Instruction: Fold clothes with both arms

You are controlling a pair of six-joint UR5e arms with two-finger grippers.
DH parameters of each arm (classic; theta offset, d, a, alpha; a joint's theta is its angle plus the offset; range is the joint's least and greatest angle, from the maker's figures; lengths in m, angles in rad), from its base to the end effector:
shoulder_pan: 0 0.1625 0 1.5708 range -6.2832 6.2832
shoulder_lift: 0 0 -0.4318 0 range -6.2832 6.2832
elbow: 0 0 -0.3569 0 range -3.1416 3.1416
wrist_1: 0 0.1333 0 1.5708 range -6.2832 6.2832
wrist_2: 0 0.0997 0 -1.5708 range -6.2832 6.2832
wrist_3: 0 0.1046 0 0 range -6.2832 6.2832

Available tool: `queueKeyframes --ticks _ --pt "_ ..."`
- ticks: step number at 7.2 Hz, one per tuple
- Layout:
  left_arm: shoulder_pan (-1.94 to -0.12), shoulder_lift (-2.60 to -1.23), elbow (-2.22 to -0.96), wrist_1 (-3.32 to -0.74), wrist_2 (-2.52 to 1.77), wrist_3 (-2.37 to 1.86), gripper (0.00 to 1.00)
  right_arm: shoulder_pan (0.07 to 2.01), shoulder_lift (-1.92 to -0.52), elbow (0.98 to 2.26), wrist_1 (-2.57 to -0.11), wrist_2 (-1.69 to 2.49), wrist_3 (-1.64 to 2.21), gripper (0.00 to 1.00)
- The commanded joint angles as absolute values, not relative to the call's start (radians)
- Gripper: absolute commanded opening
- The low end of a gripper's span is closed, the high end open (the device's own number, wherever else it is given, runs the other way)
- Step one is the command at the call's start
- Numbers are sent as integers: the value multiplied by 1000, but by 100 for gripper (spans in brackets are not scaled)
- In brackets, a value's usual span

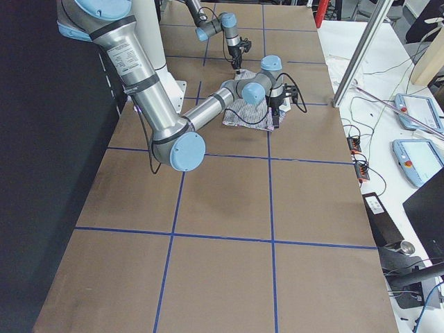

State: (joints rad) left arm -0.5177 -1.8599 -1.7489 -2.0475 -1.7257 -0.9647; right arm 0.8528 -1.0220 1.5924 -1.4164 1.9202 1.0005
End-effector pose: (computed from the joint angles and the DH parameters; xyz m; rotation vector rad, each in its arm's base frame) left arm 0.4494 -0.3908 0.3955 0.3810 0.8742 0.1547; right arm -0.3644 -0.5653 0.3457 0.2155 -0.7614 0.1410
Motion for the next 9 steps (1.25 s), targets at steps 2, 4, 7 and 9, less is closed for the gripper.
queueKeyframes --ticks 2,4,7,9 --pt "-592 -1851 -1763 -2042 -1721 -858 0 853 -1026 1597 -1414 1916 1002 100" --pt "-723 -1865 -1705 -2042 -1724 -760 0 857 -1009 1615 -1410 1831 1009 100" --pt "-868 -2068 -1429 -2049 -1721 -672 0 845 -1037 1598 -1205 1813 1149 100" --pt "-917 -2245 -1102 -2221 -1717 -651 0 844 -1032 1601 -1206 1815 1123 100"
